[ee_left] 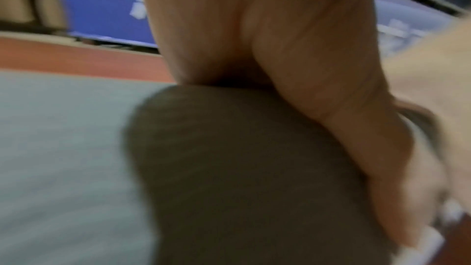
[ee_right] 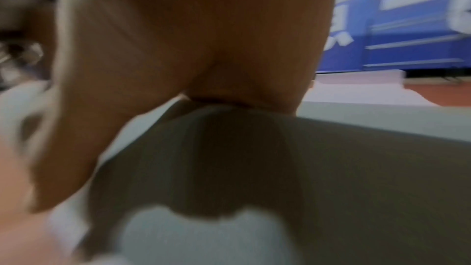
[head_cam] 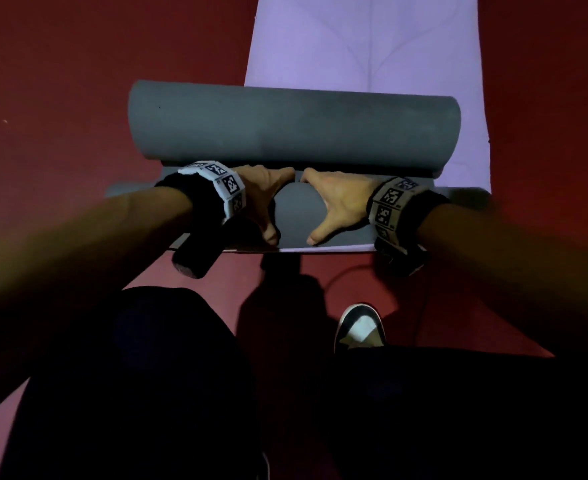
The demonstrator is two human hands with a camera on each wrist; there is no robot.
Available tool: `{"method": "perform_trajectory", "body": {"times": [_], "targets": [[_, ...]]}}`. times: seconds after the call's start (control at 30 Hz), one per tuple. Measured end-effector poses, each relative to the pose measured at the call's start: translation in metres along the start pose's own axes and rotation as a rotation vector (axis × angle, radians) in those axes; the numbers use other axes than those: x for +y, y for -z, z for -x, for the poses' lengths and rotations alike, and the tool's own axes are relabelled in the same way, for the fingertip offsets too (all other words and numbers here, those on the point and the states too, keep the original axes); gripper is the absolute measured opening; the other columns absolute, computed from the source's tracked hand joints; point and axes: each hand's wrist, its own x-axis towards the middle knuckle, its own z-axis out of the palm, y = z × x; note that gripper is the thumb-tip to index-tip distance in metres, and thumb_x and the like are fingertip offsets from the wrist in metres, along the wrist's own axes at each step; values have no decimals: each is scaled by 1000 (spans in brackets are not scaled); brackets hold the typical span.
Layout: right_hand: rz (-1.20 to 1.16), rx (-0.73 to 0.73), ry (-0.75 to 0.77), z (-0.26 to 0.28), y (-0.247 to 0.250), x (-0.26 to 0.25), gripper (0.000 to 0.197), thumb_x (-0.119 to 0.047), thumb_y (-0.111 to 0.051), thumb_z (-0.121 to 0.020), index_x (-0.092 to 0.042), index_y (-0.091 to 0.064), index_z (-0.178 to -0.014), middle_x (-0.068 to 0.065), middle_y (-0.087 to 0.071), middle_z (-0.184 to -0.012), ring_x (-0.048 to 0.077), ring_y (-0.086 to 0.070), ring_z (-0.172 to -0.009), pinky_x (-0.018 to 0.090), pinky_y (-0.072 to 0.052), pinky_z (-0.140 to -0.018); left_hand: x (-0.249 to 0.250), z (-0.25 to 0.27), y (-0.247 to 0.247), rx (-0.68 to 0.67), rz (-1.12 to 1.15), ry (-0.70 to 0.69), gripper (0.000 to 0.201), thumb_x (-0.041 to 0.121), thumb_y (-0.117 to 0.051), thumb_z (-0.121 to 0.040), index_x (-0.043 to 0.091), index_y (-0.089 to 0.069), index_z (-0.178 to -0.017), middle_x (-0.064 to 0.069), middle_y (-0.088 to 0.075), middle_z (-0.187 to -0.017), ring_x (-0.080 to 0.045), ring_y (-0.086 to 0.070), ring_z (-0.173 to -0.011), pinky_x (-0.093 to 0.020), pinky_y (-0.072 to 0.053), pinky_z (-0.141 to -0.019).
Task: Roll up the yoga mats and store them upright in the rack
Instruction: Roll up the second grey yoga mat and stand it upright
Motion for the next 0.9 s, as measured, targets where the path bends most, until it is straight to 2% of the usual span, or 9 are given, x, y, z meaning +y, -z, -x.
{"method": "perform_trajectory", "body": {"times": [0.13,0.2,0.27,0.37,0.5,0.7,0.77,0.83,0.9], "targets": [[144,85,11,1,-13,1,108,-78,-83,-44,-20,-35,-122,2,-57,-113,29,-58,-104,45,-44,-82,-8,-6,-6,-29,188,-47,107,46,-96,-35,46,-43,-127,15,-66,-112,-13,-65,-106,-42,-54,-93],[148,80,1,-1,-16,3,105,-76,-83,-46,-19,-36,-120,3,-58,-108,31,-59,-101,41,-40,-76,-10,-9,-10,-70,258,-66,105,31,-99,-44,36,-43,-132,12,-65,-118,-13,-62,-112,-40,-53,-95],[117,55,-1,-5,-17,4,105,-75,-85,-47,-19,-37,-122,3,-59,-105,30,-59,-97,42,-44,-76,-10,-14,-13,-102,227,-44,96,27,-99,-50,28,-44,-129,7,-63,-117,-17,-62,-111,-43,-52,-96],[60,26,-11,-14,-19,8,106,-73,-87,-43,-23,-39,-123,0,-61,-100,28,-59,-92,42,-49,-75,-8,-21,-15,-136,122,-35,100,40,-97,-50,27,-40,-131,6,-62,-116,-20,-61,-108,-41,-51,-94],[-16,-4,8,-24,-17,12,106,-70,-89,-44,-27,-43,-130,-4,-62,-95,23,-60,-89,35,-44,-67,-4,-27,-21,-103,-57,-45,124,64,-91,-36,30,-27,-137,-5,-59,-115,-29,-63,-101,-45,-55,-84],[-19,-72,-1,-40,-30,15,103,-72,-88,-46,-24,-42,-125,-4,-63,-104,20,-57,-86,34,-43,-71,-11,-35,-39,-118,-44,1,111,52,-94,-51,22,-25,-132,-10,-57,-117,-34,-63,-103,-46,-54,-85],[-33,-58,-20,-42,-32,16,104,-71,-89,-46,-20,-38,-122,-6,-58,-95,21,-56,-84,35,-43,-71,-14,-35,-45,-65,-14,0,106,49,-93,-51,21,-26,-128,-11,-56,-119,-34,-61,-105,-47,-52,-87],[-89,-44,-34,-44,-30,19,107,-65,-91,-49,-17,-33,-124,-13,-47,-86,18,-52,-84,32,-39,-73,-16,-35,-55,23,-49,-10,102,57,-88,-51,23,-30,-127,-9,-52,-121,-34,-57,-109,-49,-48,-93],[-136,-53,-31,-48,-27,23,104,-60,-93,-52,-16,-33,-125,-12,-47,-96,17,-51,-89,30,-37,-75,-17,-37,-64,103,-108,-18,103,68,-79,-53,24,-33,-133,-7,-48,-125,-32,-51,-118,-50,-41,-101]]}}
